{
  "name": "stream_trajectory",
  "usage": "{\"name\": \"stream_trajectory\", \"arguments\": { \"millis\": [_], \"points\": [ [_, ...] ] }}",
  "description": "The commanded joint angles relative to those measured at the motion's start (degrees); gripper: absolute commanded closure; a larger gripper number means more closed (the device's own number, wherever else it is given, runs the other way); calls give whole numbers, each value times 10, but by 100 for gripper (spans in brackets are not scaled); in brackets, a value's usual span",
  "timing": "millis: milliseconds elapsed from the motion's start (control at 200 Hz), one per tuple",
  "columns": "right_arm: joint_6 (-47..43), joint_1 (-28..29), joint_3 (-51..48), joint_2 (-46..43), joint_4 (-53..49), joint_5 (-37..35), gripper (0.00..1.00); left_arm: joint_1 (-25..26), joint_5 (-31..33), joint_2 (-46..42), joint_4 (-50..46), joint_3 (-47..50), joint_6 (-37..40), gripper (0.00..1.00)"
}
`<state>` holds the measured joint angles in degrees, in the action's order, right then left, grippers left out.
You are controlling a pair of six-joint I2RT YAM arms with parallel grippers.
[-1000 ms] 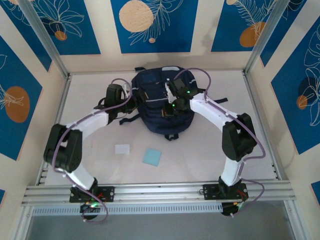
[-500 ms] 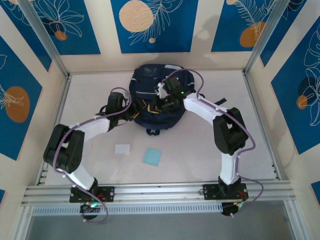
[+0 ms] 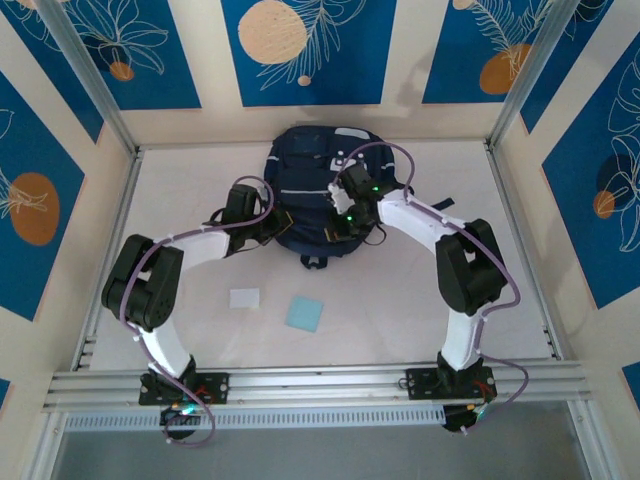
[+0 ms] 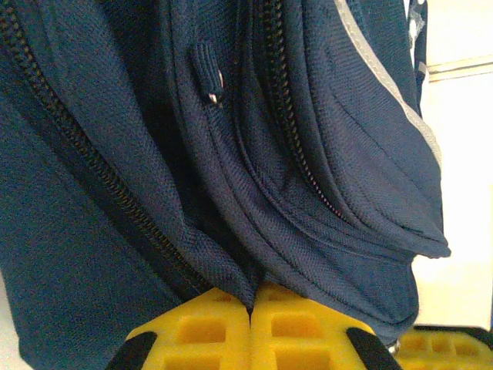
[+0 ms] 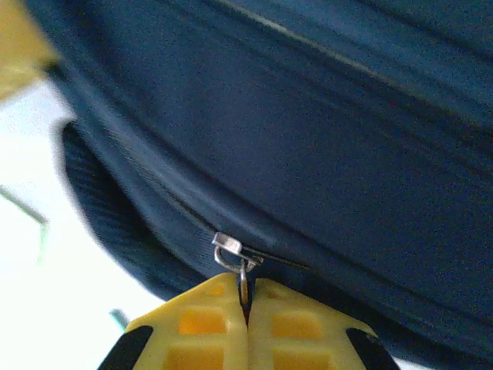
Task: Pack the student bag
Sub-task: Zip the student bag at the top-center of the table.
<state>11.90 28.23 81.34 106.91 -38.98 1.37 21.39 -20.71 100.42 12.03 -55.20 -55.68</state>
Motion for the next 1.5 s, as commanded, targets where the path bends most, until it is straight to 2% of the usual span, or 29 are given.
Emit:
{"name": "stream_trajectory", "arguments": {
  "millis": [0, 210, 345, 500, 635, 750, 850, 935, 990, 1035, 1070, 1225, 1375, 1495],
  "points": [
    [-60, -40, -12, -15, -134, -132, 100, -37, 74, -13, 19, -14, 24, 100],
    [-149, -93, 34, 48, -95, -293, 100, -45, 68, -24, -2, -13, 35, 100],
    [-212, -138, 83, 103, -30, -341, 100, -46, 72, -34, -33, -17, 48, 100],
    [-217, -195, 193, 168, 17, -286, 100, -46, 74, -37, -44, -6, 43, 100],
    [-217, -213, 294, 220, 19, -252, 100, -46, 84, -47, -45, 10, 38, 100],
    [-230, -209, 375, 250, -36, -182, 100, -46, 86, -56, -58, 8, 47, 100],
    [-273, -190, 383, 253, -35, -171, 100, -46, 89, -65, -64, 6, 54, 100],
    [-283, -170, 396, 252, -69, -131, 100, -47, 80, -75, -64, 5, 49, 100],
    [-281, -155, 395, 248, -82, -101, 100, -46, 73, -86, -62, 7, 37, 82],
    [-279, -141, 390, 245, -86, -88, 100, -46, 69, -98, -61, 10, 28, 64],
    [-276, -128, 387, 244, -87, -85, 100, -46, 66, -108, -63, 12, 21, 56],
    [-268, -73, 382, 235, -80, -67, 100, -42, 65, -158, -86, 15, 14, 37],
    [-236, -36, 395, 233, -74, 5, 100, -30, 71, -195, -97, 29, 1, 25],
    [-193, -28, 398, 233, -57, 69, 100, -19, 99, -212, -78, 66, -41, 9]
  ]
}}
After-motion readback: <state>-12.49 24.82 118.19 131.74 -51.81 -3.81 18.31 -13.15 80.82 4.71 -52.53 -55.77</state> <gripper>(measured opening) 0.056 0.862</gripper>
